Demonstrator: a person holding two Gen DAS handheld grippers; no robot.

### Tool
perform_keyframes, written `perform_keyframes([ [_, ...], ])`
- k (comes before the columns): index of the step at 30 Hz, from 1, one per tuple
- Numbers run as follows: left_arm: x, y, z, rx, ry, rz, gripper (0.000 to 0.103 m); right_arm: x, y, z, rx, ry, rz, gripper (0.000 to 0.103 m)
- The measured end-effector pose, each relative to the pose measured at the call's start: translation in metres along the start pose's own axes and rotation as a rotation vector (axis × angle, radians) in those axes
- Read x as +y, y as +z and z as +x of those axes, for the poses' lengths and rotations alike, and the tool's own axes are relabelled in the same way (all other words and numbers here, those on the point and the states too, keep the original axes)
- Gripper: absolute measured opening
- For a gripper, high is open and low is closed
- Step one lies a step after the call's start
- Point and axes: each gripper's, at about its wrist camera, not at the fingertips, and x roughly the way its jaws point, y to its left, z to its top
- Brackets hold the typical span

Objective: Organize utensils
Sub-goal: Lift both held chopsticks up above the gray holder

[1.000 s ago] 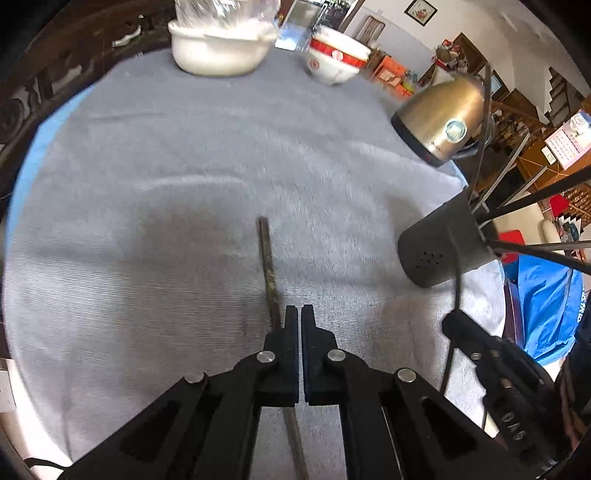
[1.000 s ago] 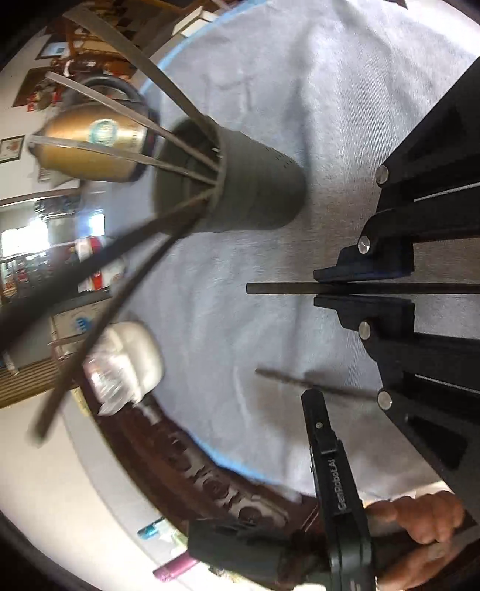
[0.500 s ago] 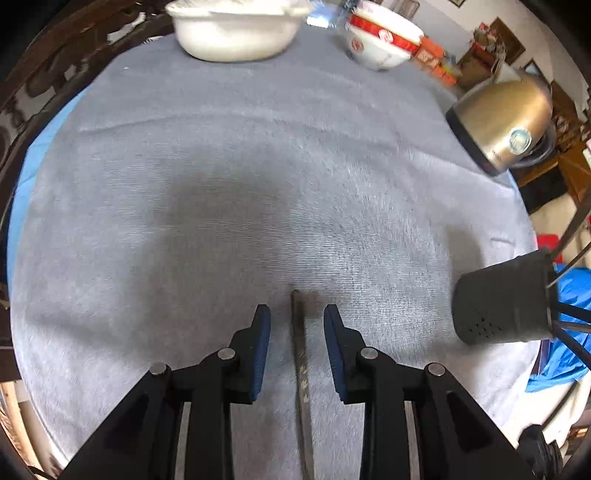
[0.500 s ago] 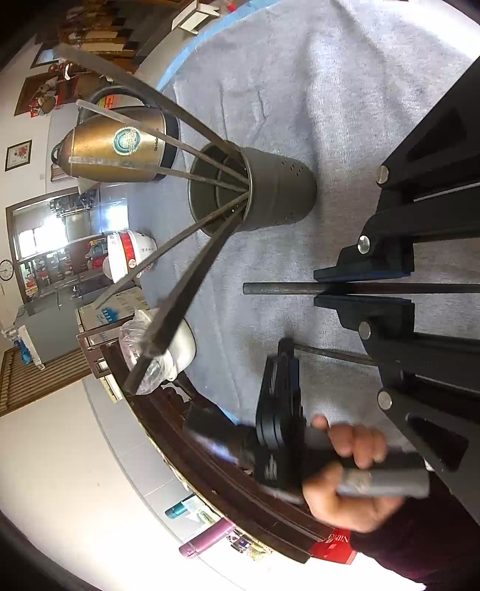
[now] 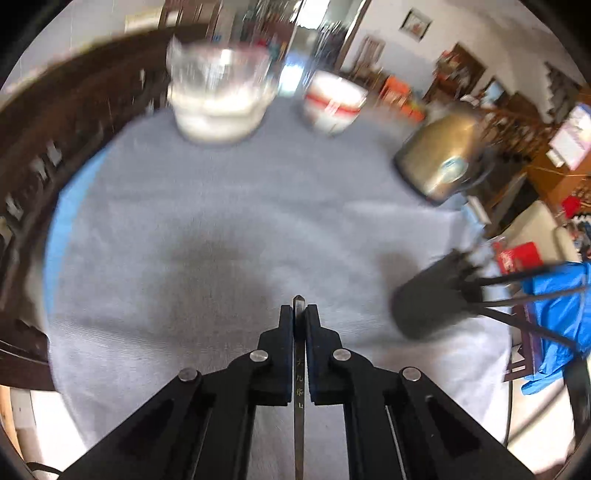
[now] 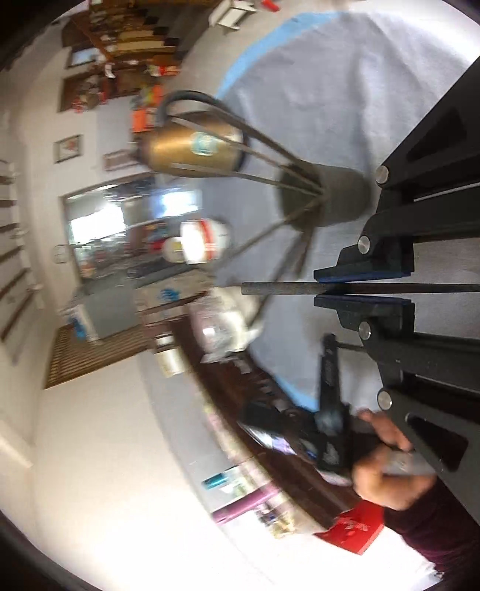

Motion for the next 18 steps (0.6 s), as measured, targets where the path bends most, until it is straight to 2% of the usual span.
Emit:
perform_keyframes([
  [4,-0.027,0.0,-0.057,-0.119,-0.046,0.063,0.005,-0.002,0.02,-0.028,-0.166,-0.015,0.011,0.007],
  [10,-0.062,-0.001,-0.136,-0.263,-0.144,0.134,0.005,-0.015,0.051,-0.05,-0.33,-0.048,0.058,0.007],
  [11,-0.072,0.004,-0.135,-0.281,-0.155,0.137,0.005,-0.017,0.054,-0.053,-0.36,-0.056,0.061,0.007],
  [13,-0.086,0.011,-0.157,-0.351,-0.18,0.15,0.005,-0.022,0.065,-0.056,-0.438,-0.087,0.063,0.007],
  [18,-0.126,0.033,-0.199,-0.529,-0.183,0.169,0.005,-0.025,0.085,-0.053,-0.559,-0.186,0.037,0.007],
])
